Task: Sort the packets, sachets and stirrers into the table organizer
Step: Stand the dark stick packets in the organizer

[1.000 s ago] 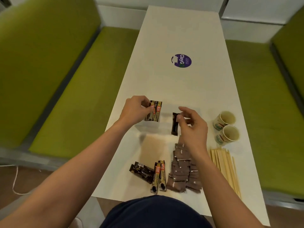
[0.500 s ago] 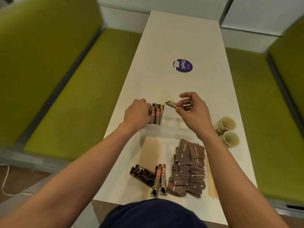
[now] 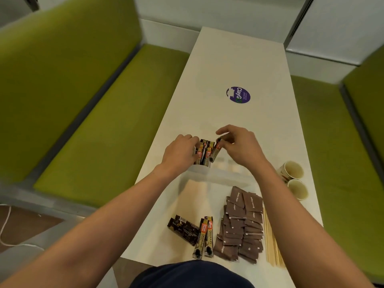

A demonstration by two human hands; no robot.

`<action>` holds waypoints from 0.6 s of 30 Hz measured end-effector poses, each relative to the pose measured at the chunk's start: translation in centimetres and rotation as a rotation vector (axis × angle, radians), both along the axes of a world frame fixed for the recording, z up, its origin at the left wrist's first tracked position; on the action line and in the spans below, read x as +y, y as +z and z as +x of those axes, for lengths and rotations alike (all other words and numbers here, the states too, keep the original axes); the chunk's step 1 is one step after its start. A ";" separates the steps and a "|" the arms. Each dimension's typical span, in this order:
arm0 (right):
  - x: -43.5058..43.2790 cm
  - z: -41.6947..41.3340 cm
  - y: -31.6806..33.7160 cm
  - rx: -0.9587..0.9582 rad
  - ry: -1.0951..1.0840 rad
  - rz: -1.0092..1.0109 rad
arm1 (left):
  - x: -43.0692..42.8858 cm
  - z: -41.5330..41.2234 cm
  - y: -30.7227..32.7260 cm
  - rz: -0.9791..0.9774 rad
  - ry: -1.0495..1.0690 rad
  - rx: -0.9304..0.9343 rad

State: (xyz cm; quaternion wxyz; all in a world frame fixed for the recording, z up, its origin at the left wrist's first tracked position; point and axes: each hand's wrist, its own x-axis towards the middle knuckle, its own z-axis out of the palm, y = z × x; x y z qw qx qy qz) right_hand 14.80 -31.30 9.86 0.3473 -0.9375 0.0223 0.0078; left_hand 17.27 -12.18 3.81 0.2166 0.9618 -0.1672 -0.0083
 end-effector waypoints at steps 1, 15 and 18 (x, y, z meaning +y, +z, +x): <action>0.3 0.2 -0.6 0.023 0.018 -0.012 | 0.0 0.0 0.0 0.005 -0.007 0.005; 0.2 -0.5 -4.8 -0.085 -0.026 -0.033 | 0.8 -1.8 1.1 -0.031 -0.048 0.014; -0.1 -3.5 -4.4 -0.143 -0.056 0.070 | 2.2 -4.2 1.1 -0.144 0.003 0.013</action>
